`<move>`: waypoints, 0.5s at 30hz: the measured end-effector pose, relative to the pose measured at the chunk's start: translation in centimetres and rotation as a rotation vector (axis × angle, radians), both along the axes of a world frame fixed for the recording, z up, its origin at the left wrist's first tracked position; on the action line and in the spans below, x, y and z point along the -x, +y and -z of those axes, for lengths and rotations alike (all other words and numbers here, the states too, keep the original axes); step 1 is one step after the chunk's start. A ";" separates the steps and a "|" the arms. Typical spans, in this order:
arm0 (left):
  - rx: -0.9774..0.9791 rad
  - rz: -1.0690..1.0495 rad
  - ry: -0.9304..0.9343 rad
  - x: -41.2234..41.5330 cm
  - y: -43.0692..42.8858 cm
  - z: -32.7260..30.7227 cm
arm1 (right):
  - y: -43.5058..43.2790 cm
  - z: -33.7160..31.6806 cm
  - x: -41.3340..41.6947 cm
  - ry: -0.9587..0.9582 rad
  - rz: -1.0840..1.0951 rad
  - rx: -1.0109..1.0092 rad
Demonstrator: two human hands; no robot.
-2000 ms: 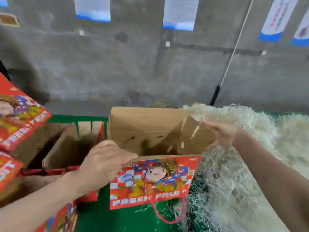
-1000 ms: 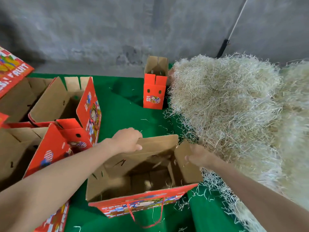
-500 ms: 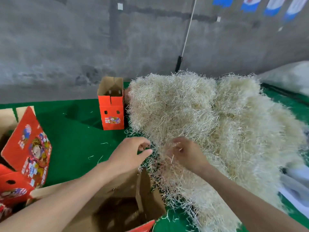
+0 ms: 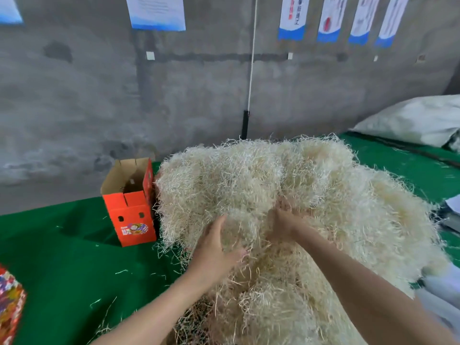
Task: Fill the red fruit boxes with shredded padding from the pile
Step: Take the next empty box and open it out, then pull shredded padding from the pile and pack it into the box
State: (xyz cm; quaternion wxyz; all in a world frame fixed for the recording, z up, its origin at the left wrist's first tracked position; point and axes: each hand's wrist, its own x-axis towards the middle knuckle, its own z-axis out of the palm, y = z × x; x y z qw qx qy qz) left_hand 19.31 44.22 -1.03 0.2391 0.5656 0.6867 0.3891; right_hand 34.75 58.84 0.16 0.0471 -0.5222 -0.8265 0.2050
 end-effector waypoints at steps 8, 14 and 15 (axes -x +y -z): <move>-0.100 0.089 -0.125 -0.6 5.2 -6.0 | -1.1 -9.4 0.7 0.589 -0.087 -0.366; 0.021 -0.094 -0.862 -1.7 7.3 -5.1 | -2.1 -11.5 -2.5 0.502 -0.402 0.162; 0.040 -0.106 -0.808 -2.0 6.9 -4.3 | -0.9 -11.8 -3.3 0.617 -0.281 0.138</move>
